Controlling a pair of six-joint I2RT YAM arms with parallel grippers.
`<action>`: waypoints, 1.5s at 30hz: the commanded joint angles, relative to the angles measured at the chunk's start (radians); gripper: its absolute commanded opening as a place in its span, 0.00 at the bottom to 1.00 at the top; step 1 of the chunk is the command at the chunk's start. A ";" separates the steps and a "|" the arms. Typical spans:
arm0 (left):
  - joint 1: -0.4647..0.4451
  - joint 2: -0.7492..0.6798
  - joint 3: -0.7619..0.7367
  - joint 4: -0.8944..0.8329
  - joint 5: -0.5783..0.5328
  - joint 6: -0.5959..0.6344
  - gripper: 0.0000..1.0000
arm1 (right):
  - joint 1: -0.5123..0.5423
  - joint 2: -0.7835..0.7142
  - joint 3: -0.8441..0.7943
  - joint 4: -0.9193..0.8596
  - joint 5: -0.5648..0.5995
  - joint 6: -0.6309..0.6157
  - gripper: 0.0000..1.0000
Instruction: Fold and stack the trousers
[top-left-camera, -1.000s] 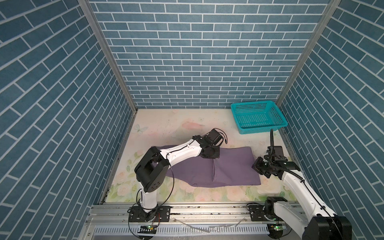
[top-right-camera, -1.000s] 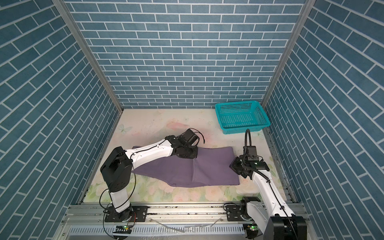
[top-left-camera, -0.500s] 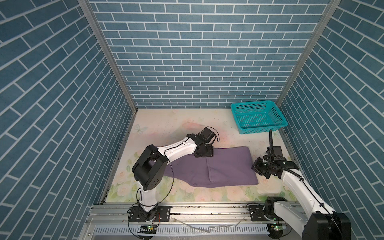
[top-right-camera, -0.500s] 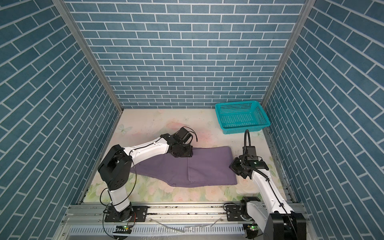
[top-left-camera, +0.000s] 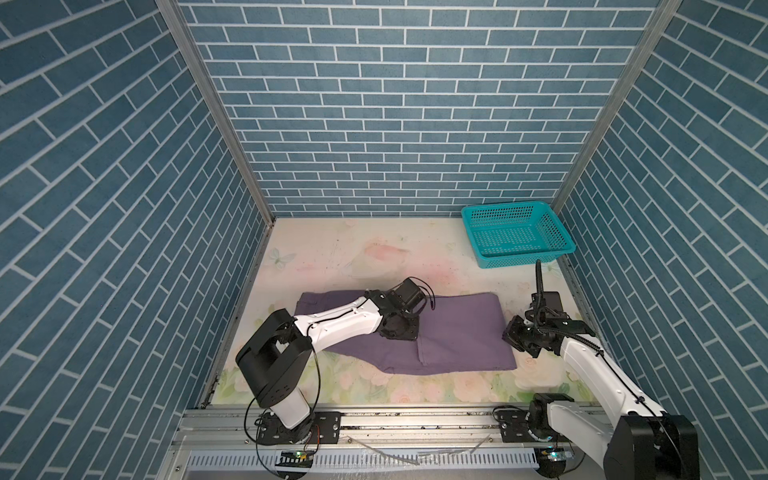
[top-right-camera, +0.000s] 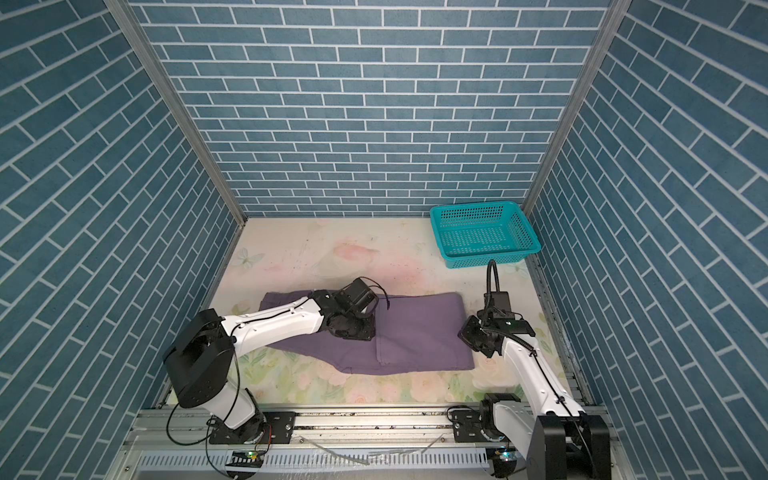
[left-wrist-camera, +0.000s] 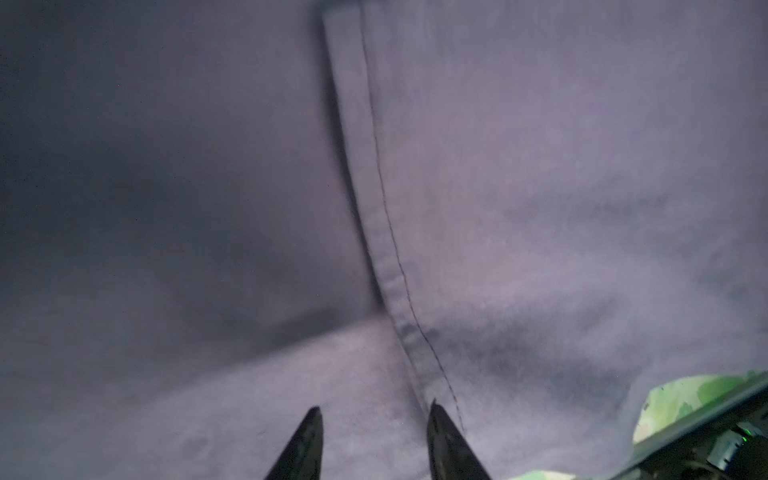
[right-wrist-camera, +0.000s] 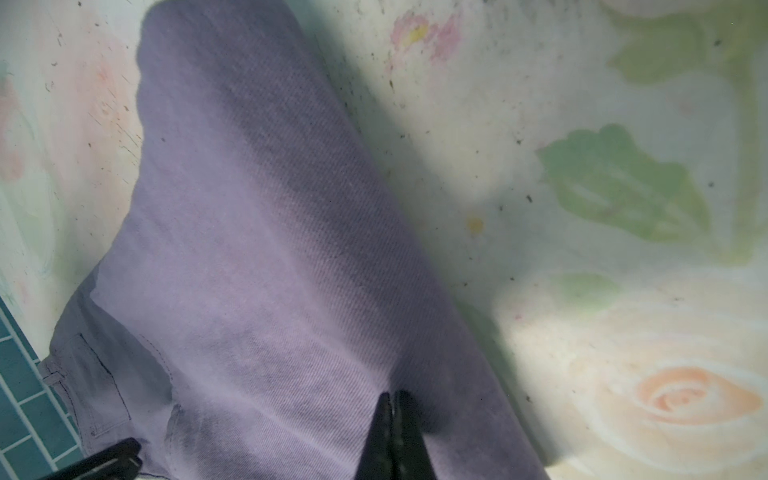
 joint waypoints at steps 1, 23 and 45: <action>-0.059 -0.022 -0.025 0.045 0.002 -0.005 0.63 | -0.002 0.013 0.032 0.004 -0.011 -0.015 0.05; -0.119 0.190 0.094 0.057 0.075 0.057 0.39 | -0.007 -0.006 0.028 -0.022 -0.007 -0.016 0.10; -0.117 0.045 0.200 -0.315 0.037 0.135 0.00 | -0.023 -0.011 0.029 -0.027 -0.013 -0.028 0.11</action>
